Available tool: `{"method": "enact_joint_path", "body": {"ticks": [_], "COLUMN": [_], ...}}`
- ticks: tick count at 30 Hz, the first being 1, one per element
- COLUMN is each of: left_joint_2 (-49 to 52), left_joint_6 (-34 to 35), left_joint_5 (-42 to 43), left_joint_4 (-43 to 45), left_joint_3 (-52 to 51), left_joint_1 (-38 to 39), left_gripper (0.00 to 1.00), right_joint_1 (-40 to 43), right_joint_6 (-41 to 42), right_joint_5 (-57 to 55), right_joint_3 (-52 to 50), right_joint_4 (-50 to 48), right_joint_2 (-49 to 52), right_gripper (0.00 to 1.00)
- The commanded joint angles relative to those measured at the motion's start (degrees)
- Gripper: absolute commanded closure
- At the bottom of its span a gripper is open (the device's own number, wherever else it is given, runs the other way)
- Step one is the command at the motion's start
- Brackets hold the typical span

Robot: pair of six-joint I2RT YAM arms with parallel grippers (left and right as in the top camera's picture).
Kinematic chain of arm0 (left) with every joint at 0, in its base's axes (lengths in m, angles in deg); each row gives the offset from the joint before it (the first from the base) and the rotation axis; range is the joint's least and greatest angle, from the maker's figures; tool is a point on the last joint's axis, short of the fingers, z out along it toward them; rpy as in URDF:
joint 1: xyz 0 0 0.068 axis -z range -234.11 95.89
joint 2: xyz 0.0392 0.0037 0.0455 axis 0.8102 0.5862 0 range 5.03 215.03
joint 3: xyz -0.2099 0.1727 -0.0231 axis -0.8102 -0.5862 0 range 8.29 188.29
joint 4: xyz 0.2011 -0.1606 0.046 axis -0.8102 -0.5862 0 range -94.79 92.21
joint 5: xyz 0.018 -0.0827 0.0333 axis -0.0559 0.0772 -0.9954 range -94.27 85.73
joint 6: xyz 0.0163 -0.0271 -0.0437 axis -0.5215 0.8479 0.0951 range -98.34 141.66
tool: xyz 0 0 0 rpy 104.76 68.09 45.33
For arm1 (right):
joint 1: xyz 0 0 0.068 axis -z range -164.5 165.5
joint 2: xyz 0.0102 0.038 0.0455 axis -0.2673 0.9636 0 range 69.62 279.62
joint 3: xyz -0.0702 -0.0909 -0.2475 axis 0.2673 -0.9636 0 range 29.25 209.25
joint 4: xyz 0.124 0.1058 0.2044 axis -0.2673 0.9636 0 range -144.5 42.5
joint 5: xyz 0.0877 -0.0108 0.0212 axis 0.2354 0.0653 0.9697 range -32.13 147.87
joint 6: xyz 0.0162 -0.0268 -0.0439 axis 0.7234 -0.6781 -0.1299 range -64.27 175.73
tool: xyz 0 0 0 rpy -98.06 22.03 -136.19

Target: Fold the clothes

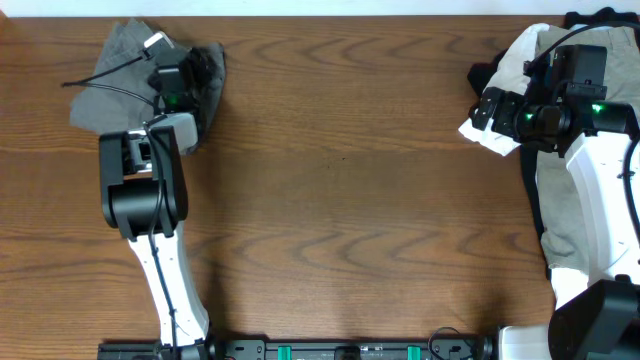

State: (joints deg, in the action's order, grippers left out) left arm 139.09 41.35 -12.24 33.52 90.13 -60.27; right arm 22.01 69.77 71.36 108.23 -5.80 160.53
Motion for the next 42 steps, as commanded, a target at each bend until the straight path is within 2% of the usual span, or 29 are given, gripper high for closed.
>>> {"method": "enact_joint_path", "body": {"ticks": [1,4,7,9,12,18,19,22,28,34,42], "left_joint_2": [-6.9,-12.5,-18.0,-21.0,-25.5,-34.0,-35.5,-39.2,-41.5,-41.5,-41.5], "left_joint_6": [-8.2,-10.8,-17.7,-19.8,-19.9,-19.8,-19.5,-18.6,-18.6,-18.6,-18.6], "left_joint_5": [-0.6,-0.4,3.5,5.3,7.7,15.7,16.6,16.7,16.7,16.7,16.7], "left_joint_4": [-4.8,-12.8,-21.4,-26.7,-35.3,-50.0,-52.1,-57.0,-60.3,-60.9,-60.9], "left_joint_3": [0.0,0.0,0.0,0.0,0.0,0.0,0.0,0.0,-0.1,-0.1,-0.1], "left_joint_1": [-0.6,-0.7,-0.6,-0.5,-0.5,-0.5,-0.5,-0.5,-0.5,-0.5,-0.5], "left_gripper": [0.19,0.11,0.1,0.1,0.09,0.09,0.02,0.02,0.02,0.02,0.02], "right_joint_1": [-0.6,-0.6,-0.6,-0.6,-0.7,-2.3,-2.6,-3.7,-8.5,-11.2,-11.5], "right_joint_6": [0.0,0.1,0.1,0.1,0.0,-9.2,-10.0,-11.8,-21.7,-22.0,-21.8], "right_joint_5": [0.1,0.3,0.3,0.3,0.5,0.0,0.1,0.3,0.2,0.1,3.9], "right_joint_3": [-0.5,-0.5,-0.5,-0.5,-0.5,0.0,0.2,1.2,2.4,2.4,2.3], "right_joint_4": [0.0,-0.1,0.0,0.0,-0.3,-3.0,-3.4,-3.6,-3.5,-2.5,1.1], "right_joint_2": [0.2,0.2,0.2,0.2,0.2,-0.6,-1.2,-3.6,-11.8,-21.7,-29.7], "right_gripper": [0.01,0.01,0.01,0.01,0.01,0.01,0.01,0.01,0.01,0.01,0.01]}}
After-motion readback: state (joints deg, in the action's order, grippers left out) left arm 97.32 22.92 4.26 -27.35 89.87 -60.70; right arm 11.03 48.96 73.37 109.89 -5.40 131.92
